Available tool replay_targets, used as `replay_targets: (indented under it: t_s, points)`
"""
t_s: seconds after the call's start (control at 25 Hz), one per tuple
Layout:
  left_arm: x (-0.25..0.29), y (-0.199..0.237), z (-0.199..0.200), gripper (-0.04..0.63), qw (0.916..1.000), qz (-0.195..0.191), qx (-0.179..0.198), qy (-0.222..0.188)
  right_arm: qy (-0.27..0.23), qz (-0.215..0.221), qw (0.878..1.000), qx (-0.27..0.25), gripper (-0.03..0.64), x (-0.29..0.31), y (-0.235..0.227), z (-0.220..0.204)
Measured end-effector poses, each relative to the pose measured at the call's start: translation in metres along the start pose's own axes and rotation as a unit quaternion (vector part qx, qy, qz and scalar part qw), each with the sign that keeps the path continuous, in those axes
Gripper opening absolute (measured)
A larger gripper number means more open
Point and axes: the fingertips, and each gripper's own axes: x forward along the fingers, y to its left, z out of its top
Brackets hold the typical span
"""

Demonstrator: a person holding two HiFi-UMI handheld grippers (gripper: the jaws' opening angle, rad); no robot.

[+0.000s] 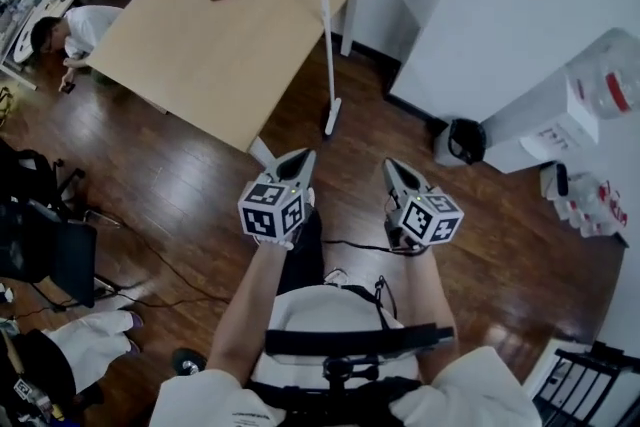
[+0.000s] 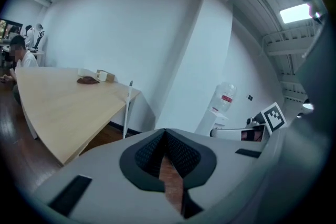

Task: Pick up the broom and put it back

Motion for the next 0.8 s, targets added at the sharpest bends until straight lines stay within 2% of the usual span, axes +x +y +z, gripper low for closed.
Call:
replay_targets:
  t_s: [0.16, 0.36, 0.52, 0.8]
  points:
    - [-0.049, -0.046, -0.039, -0.011, 0.9997, -0.009, 0.011, 0.019, -0.01, 0.002, 1.0, 0.016, 0.011, -0.06, 0.024, -0.022]
    - [-0.064, -0.085, -0.059, -0.011, 0.9979, -0.042, 0.03, 0.039, -0.036, -0.012, 0.998, 0.044, 0.011, -0.102, 0.043, -0.033]
    - [-0.075, -0.091, -0.055, -0.011, 0.9967, -0.061, 0.039, 0.039, -0.037, -0.025, 0.998, 0.037, 0.011, -0.11, 0.063, -0.044]
    - [-0.096, -0.071, -0.035, -0.011, 0.9949, -0.081, 0.055, 0.027, -0.054, -0.055, 0.997, 0.013, 0.011, -0.109, 0.105, -0.044]
